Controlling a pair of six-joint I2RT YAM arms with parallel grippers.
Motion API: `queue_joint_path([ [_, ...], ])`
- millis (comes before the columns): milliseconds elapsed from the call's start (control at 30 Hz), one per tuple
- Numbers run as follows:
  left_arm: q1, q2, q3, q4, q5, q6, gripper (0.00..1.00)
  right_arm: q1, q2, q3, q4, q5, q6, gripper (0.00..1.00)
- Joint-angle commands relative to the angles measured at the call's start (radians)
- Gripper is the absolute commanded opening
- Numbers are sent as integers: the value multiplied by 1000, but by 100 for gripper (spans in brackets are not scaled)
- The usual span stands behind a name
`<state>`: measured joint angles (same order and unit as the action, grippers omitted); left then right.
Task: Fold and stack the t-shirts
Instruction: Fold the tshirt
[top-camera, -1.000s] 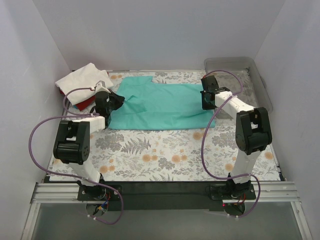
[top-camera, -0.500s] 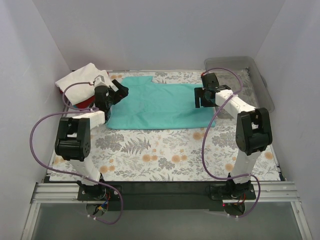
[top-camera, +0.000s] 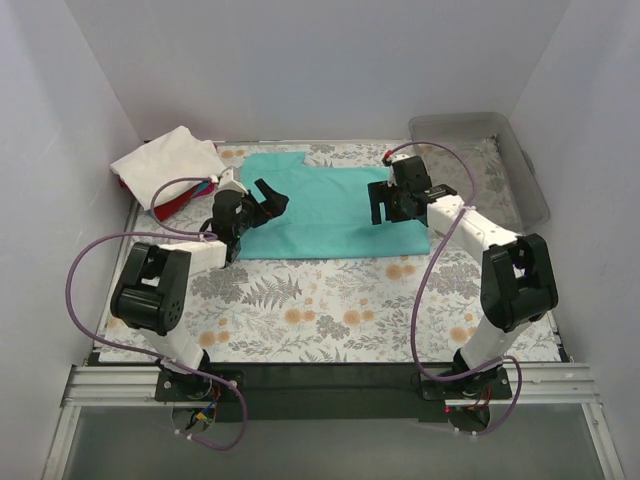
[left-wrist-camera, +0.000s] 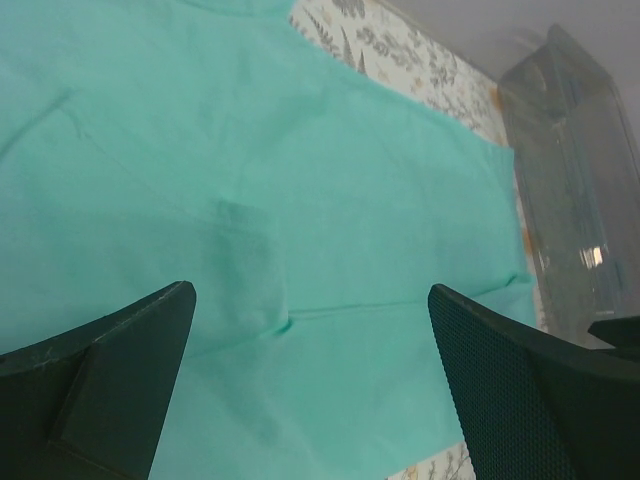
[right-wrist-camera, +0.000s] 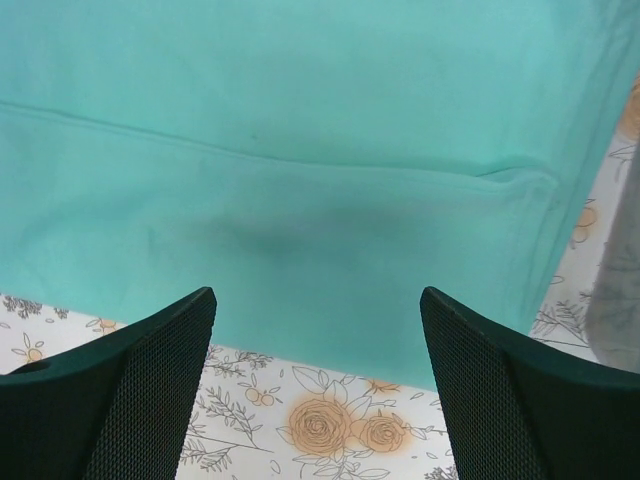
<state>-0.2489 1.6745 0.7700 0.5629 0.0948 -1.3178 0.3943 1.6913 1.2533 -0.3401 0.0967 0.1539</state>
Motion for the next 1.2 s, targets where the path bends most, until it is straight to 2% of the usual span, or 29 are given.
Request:
queue_joint_path([
  [0,-23,42,-21,55,31,-14,95,8,-4,-49,71,-64,7,75],
  [233,-32,99,-112,89,39,-50,95,12,37,-153,131,-77,18,75],
  [433,-65,51,-244,71,3,-75,95,34,51,-245,153,-61,35,74],
  [567,-89,5,-299,11,-13,-110,94,41,28,-339,144,-61,53,74],
  [833,-122,-163,-383,-175,-167,-143,94,49,-114,-489,102,-89,79,74],
  [1167,-122,-289,-405,-337,-234,-136,94,67,-249,-627,49,-190,105,74],
])
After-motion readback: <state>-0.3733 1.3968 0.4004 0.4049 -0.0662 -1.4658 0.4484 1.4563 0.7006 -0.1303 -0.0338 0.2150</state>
